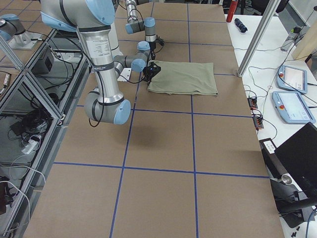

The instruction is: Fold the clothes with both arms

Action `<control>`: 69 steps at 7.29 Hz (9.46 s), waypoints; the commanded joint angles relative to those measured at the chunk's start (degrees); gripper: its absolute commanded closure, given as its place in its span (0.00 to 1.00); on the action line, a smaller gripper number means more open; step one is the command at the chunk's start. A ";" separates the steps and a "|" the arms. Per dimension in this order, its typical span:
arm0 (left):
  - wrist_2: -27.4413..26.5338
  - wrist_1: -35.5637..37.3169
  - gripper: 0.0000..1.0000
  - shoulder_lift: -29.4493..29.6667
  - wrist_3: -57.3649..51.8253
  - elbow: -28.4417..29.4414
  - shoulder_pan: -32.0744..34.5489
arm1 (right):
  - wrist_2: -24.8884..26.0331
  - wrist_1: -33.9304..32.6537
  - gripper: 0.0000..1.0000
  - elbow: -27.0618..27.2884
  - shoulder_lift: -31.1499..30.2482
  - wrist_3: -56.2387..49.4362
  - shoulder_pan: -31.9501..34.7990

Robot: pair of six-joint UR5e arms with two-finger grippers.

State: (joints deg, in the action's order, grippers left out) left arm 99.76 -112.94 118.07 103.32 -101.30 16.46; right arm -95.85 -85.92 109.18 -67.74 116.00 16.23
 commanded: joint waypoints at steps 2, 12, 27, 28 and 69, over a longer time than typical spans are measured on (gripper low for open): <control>0.17 1.05 1.00 -0.30 -0.05 -2.57 0.06 | -0.38 -0.03 1.00 2.00 1.12 0.02 0.64; -0.09 25.49 1.00 -0.34 -3.97 -23.64 -2.70 | -10.23 -0.04 1.00 13.45 0.40 -3.47 4.74; 0.35 -7.69 0.01 13.68 -15.16 22.42 24.47 | -12.78 10.25 0.00 -29.78 22.11 -14.30 25.85; 0.52 -7.99 0.00 13.68 -19.52 23.33 27.37 | -12.78 11.21 0.00 -32.25 22.65 -16.14 26.13; 33.98 16.52 0.00 -28.42 -100.77 7.87 68.26 | -38.53 -15.06 0.00 -7.84 -23.14 -110.99 70.07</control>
State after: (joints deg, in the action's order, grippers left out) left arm 130.96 -96.91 89.74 2.60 -93.34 84.80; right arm -134.15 -101.02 101.44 -90.83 5.04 86.31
